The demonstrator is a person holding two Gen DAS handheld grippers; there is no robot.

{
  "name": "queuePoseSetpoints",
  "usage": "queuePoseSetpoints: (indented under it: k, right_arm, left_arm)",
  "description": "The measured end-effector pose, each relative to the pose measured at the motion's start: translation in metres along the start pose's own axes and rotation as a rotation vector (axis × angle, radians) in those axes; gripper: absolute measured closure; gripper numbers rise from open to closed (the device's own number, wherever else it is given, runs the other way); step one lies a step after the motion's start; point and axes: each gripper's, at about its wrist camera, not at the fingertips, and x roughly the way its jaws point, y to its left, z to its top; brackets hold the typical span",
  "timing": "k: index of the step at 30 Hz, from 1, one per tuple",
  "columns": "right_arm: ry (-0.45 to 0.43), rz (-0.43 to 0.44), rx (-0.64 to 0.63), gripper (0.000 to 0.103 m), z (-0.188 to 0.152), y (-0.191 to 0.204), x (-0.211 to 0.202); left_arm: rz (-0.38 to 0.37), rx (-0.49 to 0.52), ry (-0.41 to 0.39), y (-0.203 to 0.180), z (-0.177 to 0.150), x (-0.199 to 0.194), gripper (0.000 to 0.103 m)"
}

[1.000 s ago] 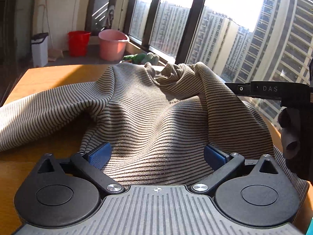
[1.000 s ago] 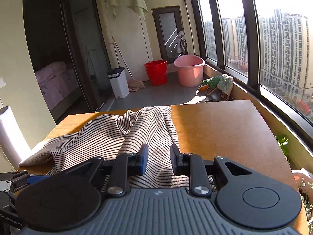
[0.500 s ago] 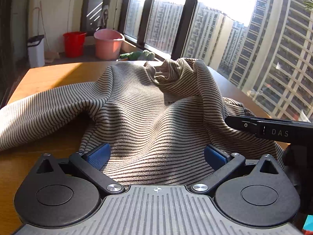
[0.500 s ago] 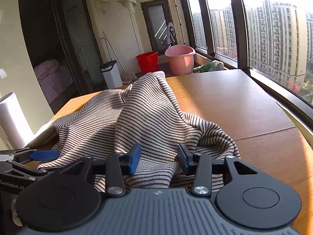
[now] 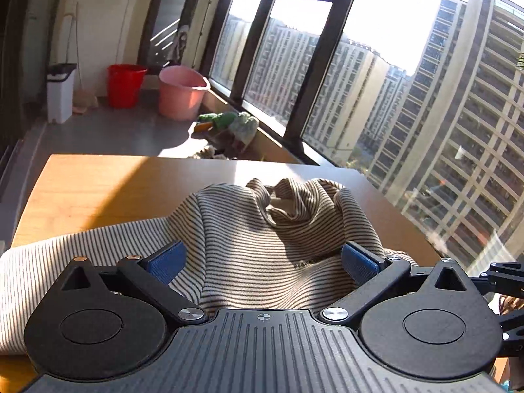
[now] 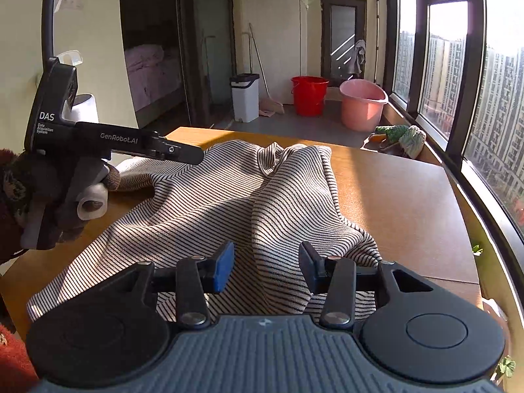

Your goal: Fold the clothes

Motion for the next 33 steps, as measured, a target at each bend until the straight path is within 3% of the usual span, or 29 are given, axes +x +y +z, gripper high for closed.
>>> queuePoseSetpoints:
  k: [4,9,12,13,15,16,20,23,27,31,33]
  right_arm:
    - [0.11,0.173,-0.086,0.057,0.01,0.026,0.006]
    - [0.291,0.373,-0.082,0.054,-0.009,0.046,0.007]
    - [0.358,0.388,-0.144,0.052,-0.027,0.064,0.011]
    - [0.354,0.354,-0.187,0.054,-0.035,0.073,0.013]
    - [0.31,0.274,-0.236,0.075,-0.039,0.082,0.009]
    - [0.287,0.234,-0.26,0.099,-0.041,0.087,0.008]
    - [0.102,0.037,-0.145,0.1,0.003,0.032,-0.027]
    - [-0.117,-0.167,0.009,0.1,0.045,-0.042,-0.07]
    - [-0.393,-0.341,0.167,0.1,0.082,-0.11,-0.12]
    - [-0.507,-0.403,0.226,0.1,0.09,-0.146,-0.136]
    - [-0.505,-0.413,0.236,0.1,0.089,-0.156,-0.13]
  left_arm:
    - [0.006,-0.096,0.044,0.009,-0.001,0.011,0.0]
    - [0.038,-0.13,0.044,0.016,-0.011,0.0,0.0]
    - [0.046,-0.166,0.039,0.022,-0.013,-0.004,0.0]
    - [0.047,-0.179,0.038,0.023,-0.013,-0.006,0.0]
    - [0.041,-0.177,0.033,0.021,-0.013,-0.012,0.0]
    - [0.037,-0.173,0.03,0.02,-0.012,-0.015,0.0]
    - [0.048,-0.144,-0.006,0.02,-0.006,-0.024,0.0]
    - [0.068,-0.126,-0.033,0.02,0.005,-0.017,0.0]
    - [0.061,0.002,-0.006,0.007,0.028,0.016,0.0]
    - [0.094,0.121,0.07,-0.006,0.041,0.063,0.0]
    - [0.129,0.15,0.09,-0.009,0.043,0.082,0.0]
